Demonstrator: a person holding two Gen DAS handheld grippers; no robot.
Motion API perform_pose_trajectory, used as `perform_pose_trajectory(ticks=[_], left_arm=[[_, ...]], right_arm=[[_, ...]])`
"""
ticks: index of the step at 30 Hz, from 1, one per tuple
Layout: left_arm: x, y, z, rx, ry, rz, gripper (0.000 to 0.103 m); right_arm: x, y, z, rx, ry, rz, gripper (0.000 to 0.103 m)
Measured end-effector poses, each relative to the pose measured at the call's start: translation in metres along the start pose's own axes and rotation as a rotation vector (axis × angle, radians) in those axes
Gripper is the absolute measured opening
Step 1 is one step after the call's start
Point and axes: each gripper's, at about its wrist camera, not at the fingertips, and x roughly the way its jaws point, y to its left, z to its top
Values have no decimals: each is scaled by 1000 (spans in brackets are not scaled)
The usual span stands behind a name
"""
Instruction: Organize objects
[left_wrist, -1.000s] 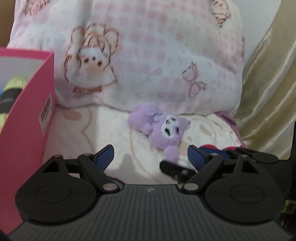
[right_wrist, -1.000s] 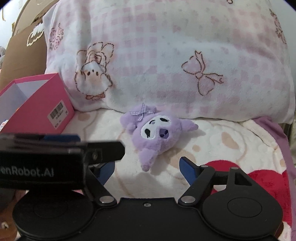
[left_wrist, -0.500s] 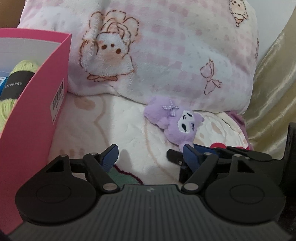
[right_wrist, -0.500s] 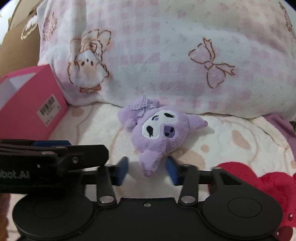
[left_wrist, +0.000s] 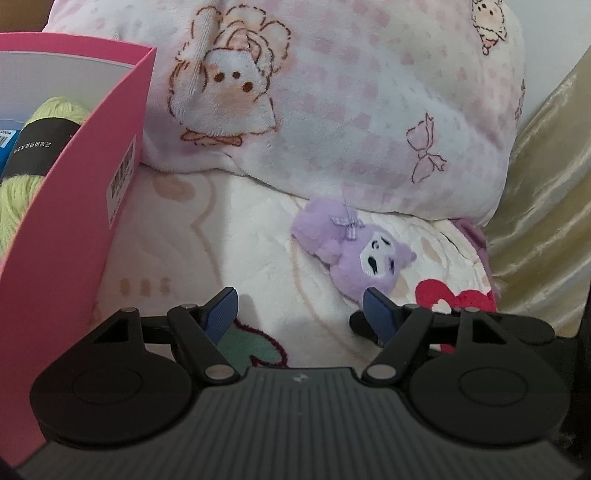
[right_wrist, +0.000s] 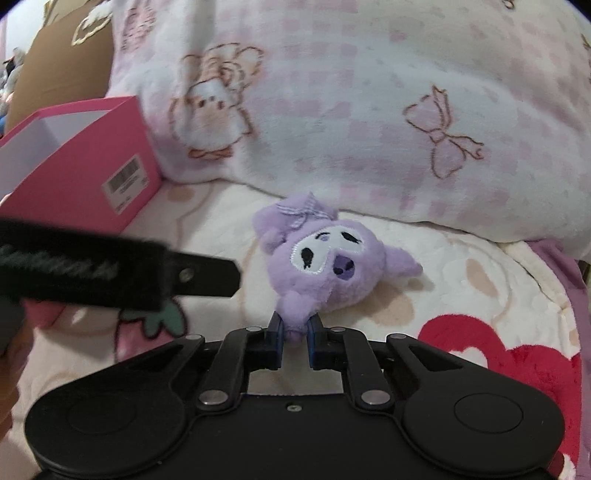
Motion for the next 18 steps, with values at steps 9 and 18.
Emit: perform_pose_trajectory(ticks=[9, 18], left_arm=[[-4, 1, -2, -30, 5, -23, 75], [-3, 3, -4, -51, 8, -17, 75]], right_arm=[[-14, 14, 1, -41, 11, 25, 14], [-19, -14, -11, 98, 179, -70, 15]])
